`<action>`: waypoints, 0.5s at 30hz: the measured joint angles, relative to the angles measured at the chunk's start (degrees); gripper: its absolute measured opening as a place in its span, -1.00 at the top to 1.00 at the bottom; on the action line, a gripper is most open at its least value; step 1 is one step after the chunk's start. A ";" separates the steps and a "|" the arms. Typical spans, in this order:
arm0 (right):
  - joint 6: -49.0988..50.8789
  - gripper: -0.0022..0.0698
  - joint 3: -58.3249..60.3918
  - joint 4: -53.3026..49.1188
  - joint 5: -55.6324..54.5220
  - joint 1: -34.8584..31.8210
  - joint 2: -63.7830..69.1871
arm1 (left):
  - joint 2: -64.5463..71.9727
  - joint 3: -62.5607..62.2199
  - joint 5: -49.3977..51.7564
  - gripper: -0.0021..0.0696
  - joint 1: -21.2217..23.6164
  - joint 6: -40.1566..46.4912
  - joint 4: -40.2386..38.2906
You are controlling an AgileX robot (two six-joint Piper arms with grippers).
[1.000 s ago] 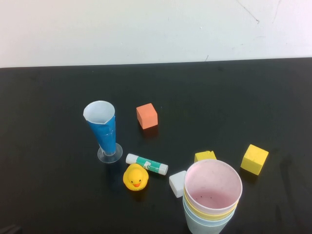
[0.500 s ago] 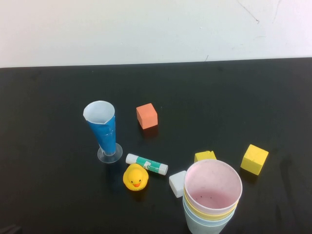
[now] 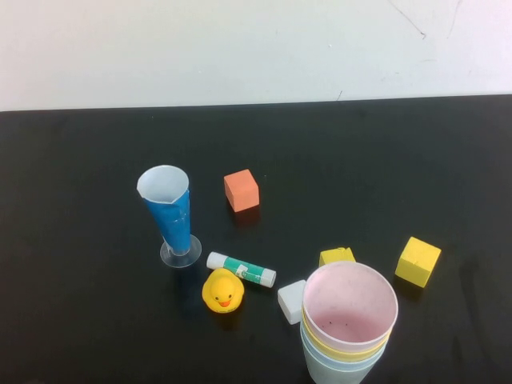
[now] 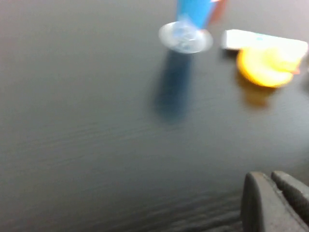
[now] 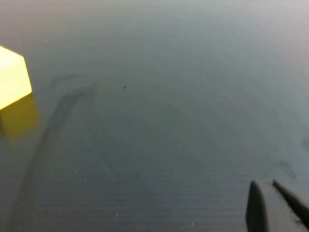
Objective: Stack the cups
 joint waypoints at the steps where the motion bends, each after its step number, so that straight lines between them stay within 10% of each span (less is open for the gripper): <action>1: 0.00 0.95 0.00 0.00 0.00 0.00 0.00 | -0.50 1.39 -1.81 0.94 2.23 0.37 0.00; 15: 0.00 0.95 0.00 0.00 0.00 0.00 0.00 | -9.16 16.00 -34.52 0.94 31.86 14.50 -2.81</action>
